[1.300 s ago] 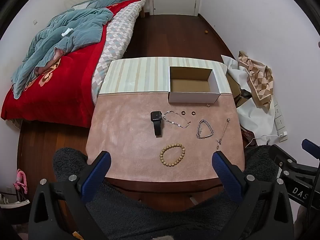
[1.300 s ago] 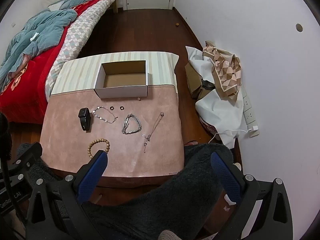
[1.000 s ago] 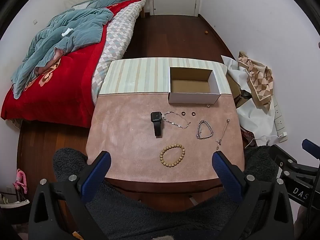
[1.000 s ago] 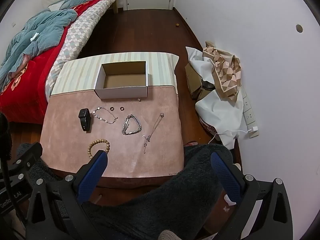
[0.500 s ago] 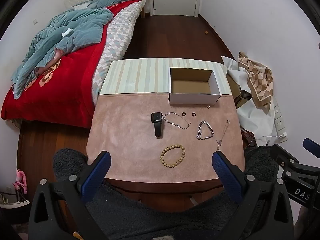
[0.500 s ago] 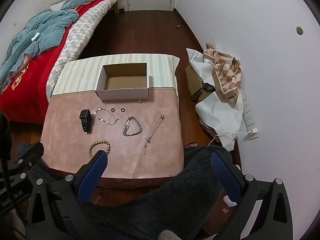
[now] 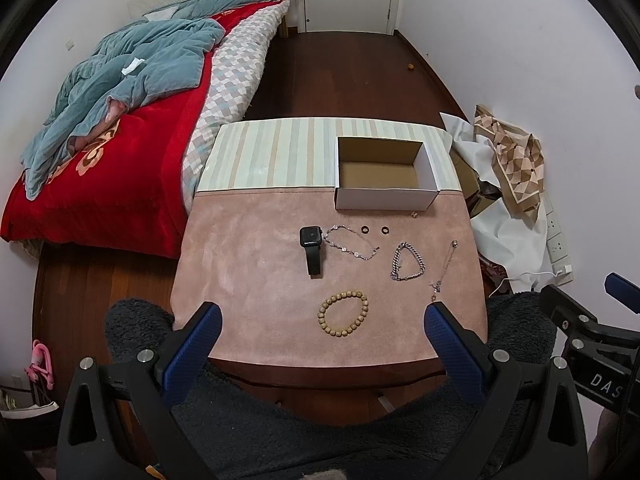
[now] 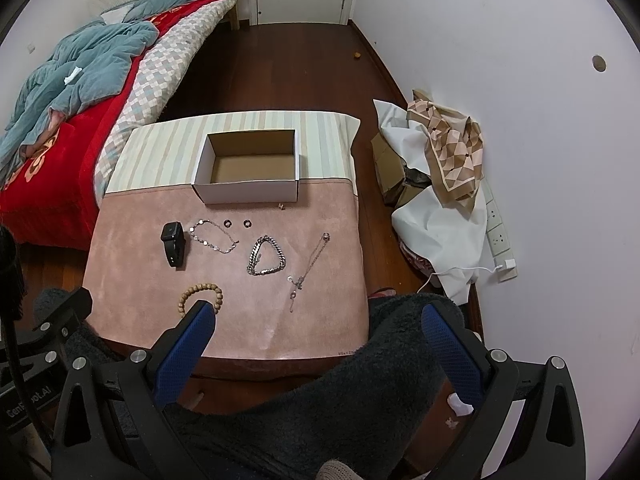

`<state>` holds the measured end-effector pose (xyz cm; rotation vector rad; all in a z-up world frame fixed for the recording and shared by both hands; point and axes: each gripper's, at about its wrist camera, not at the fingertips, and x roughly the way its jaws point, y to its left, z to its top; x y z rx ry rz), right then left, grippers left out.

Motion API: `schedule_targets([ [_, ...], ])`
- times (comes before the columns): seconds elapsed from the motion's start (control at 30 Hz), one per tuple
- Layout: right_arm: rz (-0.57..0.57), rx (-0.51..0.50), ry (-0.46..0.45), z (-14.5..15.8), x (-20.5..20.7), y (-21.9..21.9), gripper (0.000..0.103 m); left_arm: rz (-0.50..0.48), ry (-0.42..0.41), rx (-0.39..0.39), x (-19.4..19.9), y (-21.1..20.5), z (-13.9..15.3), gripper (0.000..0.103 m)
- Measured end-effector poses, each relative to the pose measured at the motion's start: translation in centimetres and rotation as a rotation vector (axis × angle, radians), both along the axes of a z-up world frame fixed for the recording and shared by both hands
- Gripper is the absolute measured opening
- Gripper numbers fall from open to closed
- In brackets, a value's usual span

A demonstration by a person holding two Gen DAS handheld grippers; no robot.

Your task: Organize jewelry

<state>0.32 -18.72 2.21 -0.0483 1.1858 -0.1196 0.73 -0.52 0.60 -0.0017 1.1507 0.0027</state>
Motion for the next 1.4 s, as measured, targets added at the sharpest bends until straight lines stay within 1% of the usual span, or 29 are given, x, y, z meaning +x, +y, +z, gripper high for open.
schedule_targets([
  [0.07,-0.006,0.010,0.001,-0.5,0.5,-0.2,0.103,0.012,-0.007,0.013,0.2,0.0,-0.2,0.103],
  [0.13,-0.024,0.025,0.005,-1.4,1.4,-0.6,0.103,0.026,-0.011,0.025,0.8,0.7,-1.1,0.103],
  [0.23,-0.041,0.051,0.022,-3.6,3.1,-0.7,0.103,0.057,-0.015,0.077,2.3,1.7,-2.7,0.103],
  [0.3,-0.035,0.078,0.051,-5.8,4.4,-0.3,0.103,0.077,-0.013,0.147,3.3,2.5,-4.3,0.103],
  [0.37,-0.024,0.100,0.094,-8.4,5.5,0.4,0.103,0.085,-0.006,0.187,4.0,3.4,-6.1,0.103],
  [0.4,-0.012,0.110,0.121,-9.9,6.0,1.0,0.103,0.094,0.010,0.220,4.5,3.9,-7.5,0.103],
  [0.47,0.004,0.125,0.177,-13.1,6.6,2.2,0.103,0.100,0.041,0.247,5.1,4.9,-9.5,0.103],
  [0.53,0.026,0.151,0.229,-16.2,7.1,3.7,0.101,0.105,0.085,0.299,5.6,5.8,-12.0,0.103],
  [0.6,0.033,0.194,0.296,-19.5,7.3,5.0,0.092,0.109,0.112,0.336,5.9,6.4,-13.6,0.103],
  [0.63,0.036,0.204,0.318,-21.0,7.5,5.6,0.088,0.112,0.126,0.359,6.1,6.9,-14.6,0.103],
  [0.7,0.040,0.195,0.340,-23.2,7.4,6.9,0.073,0.116,0.142,0.382,6.2,7.5,-15.9,0.103],
  [0.73,0.047,0.194,0.340,-24.3,7.5,7.6,0.071,0.122,0.150,0.392,6.2,7.9,-16.5,0.103],
  [0.8,0.055,0.177,0.349,-25.8,7.5,9.0,0.060,0.131,0.166,0.400,6.3,8.6,-17.6,0.103],
  [0.83,0.063,0.179,0.354,-26.6,7.5,9.7,0.058,0.137,0.174,0.398,6.3,8.9,-17.9,0.103],
  [0.9,0.073,0.178,0.365,-27.4,7.3,10.6,0.046,0.143,0.184,0.406,6.2,9.1,-18.4,0.103],
  [0.93,0.084,0.172,0.367,-27.8,7.2,11.2,0.044,0.144,0.187,0.405,6.2,9.3,-18.6,0.103],
  [0.97,0.097,0.158,0.369,-28.2,7.0,11.8,0.038,0.145,0.189,0.405,6.2,9.2,-18.7,0.103],
  [1.03,0.131,0.116,0.320,-27.8,6.6,12.8,0.023,0.141,0.193,0.406,6.2,9.2,-18.8,0.103],
  [1.07,0.132,0.115,0.315,-27.7,6.4,13.0,0.009,0.138,0.195,0.400,6.3,9.1,-18.9,0.103],
  [1.17,0.089,0.153,0.300,-27.1,6.1,11.8,0.009,0.126,0.191,0.374,6.5,8.5,-19.0,0.103],
  [1.23,0.054,0.169,0.268,-26.0,5.9,10.5,0.009,0.111,0.187,0.339,7.1,7.8,-19.1,0.103],
  [1.33,0.006,0.185,0.225,-24.1,5.6,8.5,0.009,0.088,0.184,0.271,8.3,6.5,-19.4,0.103],
  [1.4,-0.027,0.173,0.190,-23.6,5.7,7.2,0.009,0.076,0.184,0.217,9.4,5.5,-19.8,0.103],
])
